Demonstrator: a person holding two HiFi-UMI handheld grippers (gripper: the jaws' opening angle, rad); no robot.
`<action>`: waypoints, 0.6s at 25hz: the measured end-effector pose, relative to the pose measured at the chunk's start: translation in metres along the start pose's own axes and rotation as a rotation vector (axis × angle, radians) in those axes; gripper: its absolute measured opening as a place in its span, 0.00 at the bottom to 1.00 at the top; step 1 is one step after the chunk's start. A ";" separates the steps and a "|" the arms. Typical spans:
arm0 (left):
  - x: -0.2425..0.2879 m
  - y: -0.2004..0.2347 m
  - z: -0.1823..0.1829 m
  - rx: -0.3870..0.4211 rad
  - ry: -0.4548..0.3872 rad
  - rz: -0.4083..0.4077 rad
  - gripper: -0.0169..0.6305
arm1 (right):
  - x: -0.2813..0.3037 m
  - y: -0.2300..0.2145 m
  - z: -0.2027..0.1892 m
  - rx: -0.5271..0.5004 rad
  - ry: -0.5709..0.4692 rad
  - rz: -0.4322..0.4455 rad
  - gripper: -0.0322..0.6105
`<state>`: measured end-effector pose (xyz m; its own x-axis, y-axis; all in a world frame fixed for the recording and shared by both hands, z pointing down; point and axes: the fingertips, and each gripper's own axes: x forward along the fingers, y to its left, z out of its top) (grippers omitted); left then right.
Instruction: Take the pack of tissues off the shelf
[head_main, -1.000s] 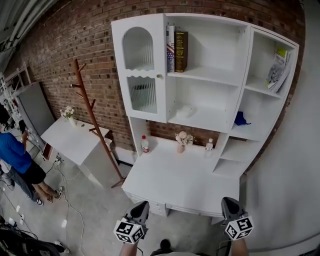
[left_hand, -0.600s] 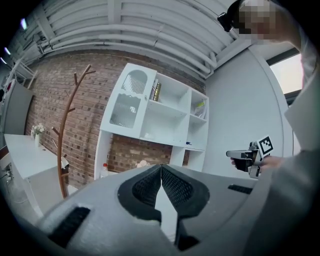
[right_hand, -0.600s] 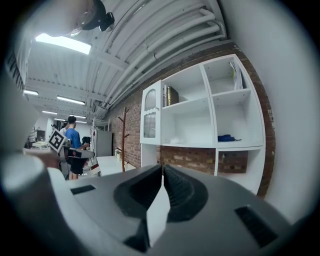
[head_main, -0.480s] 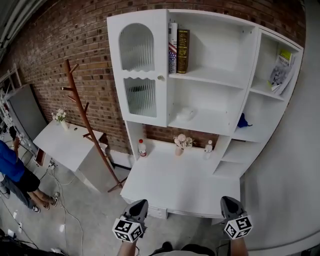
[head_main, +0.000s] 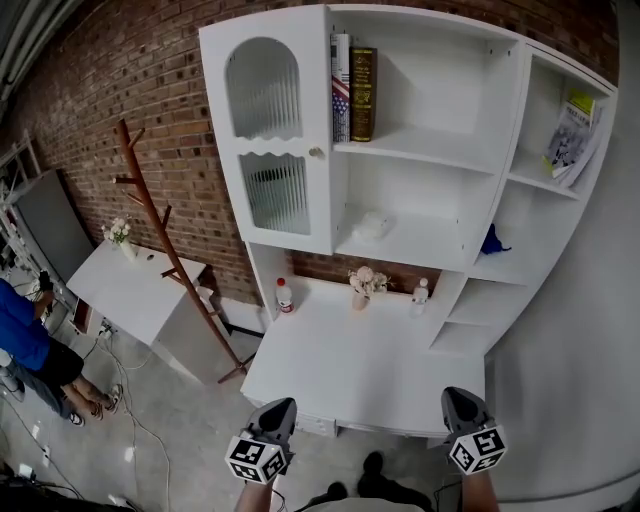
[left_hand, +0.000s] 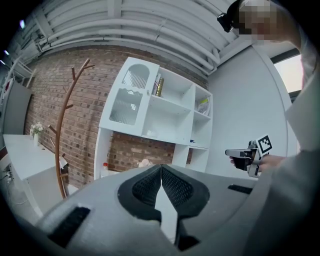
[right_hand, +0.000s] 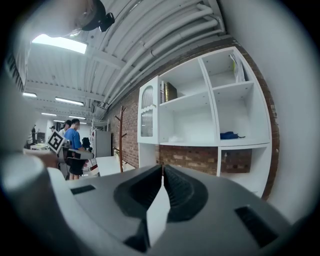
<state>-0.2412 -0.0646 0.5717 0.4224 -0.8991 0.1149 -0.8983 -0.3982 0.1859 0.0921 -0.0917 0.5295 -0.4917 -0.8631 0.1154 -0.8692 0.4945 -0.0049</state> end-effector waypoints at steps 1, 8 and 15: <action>0.003 0.002 0.001 0.001 0.000 0.007 0.07 | 0.005 -0.002 0.000 0.002 -0.002 0.006 0.10; 0.034 0.005 0.016 0.020 -0.014 0.049 0.07 | 0.042 -0.026 0.008 0.001 -0.010 0.059 0.10; 0.081 -0.002 0.036 0.083 -0.034 0.059 0.07 | 0.076 -0.060 0.017 -0.015 -0.015 0.103 0.10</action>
<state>-0.2098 -0.1429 0.5453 0.3656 -0.9264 0.0901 -0.9289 -0.3570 0.0981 0.1062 -0.1891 0.5216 -0.5796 -0.8087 0.0998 -0.8128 0.5825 -0.0010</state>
